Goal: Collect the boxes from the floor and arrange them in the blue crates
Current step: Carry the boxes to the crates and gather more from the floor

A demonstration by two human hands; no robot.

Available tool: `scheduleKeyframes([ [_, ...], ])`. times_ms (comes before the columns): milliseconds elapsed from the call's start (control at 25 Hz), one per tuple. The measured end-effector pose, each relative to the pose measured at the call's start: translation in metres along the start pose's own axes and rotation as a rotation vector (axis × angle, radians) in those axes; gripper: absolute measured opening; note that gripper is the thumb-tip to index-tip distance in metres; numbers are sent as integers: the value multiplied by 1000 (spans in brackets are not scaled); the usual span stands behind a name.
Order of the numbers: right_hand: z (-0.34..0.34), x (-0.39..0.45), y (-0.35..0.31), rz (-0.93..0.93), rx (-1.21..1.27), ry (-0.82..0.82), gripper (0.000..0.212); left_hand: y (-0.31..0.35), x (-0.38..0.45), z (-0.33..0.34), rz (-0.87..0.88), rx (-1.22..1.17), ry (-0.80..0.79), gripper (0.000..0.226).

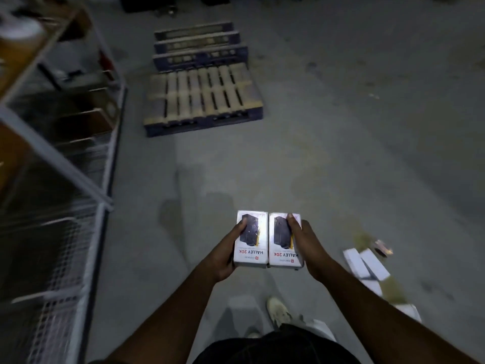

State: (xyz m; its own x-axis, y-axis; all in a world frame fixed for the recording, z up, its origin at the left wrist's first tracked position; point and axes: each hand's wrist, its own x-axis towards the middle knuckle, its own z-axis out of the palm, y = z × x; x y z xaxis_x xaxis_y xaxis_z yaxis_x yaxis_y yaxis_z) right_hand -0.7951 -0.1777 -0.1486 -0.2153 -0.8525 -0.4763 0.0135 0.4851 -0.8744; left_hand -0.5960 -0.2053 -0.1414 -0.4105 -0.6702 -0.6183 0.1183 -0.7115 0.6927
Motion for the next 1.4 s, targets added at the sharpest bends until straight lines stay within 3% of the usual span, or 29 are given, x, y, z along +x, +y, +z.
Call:
scheduleKeyframes([
  [240, 81, 48, -47, -16, -83, -341, 47, 13, -28, -53, 198, -309, 252, 73],
  [440, 125, 66, -67, 1, -156, -543, 42, 12, -47, -65, 240, -564, 482, 86],
  [640, 169, 60, -74, 30, -232, -672, 32, -3, -75, -74, 345, -671, 654, 73],
  [880, 246, 33, -80, -15, -391, -801, 27, -19, -112, -112, 469, -729, 768, 62],
  [1400, 477, -50, -82, -113, -504, -1022, 27, -19, -228, -292, 595, -843, 850, 59],
])
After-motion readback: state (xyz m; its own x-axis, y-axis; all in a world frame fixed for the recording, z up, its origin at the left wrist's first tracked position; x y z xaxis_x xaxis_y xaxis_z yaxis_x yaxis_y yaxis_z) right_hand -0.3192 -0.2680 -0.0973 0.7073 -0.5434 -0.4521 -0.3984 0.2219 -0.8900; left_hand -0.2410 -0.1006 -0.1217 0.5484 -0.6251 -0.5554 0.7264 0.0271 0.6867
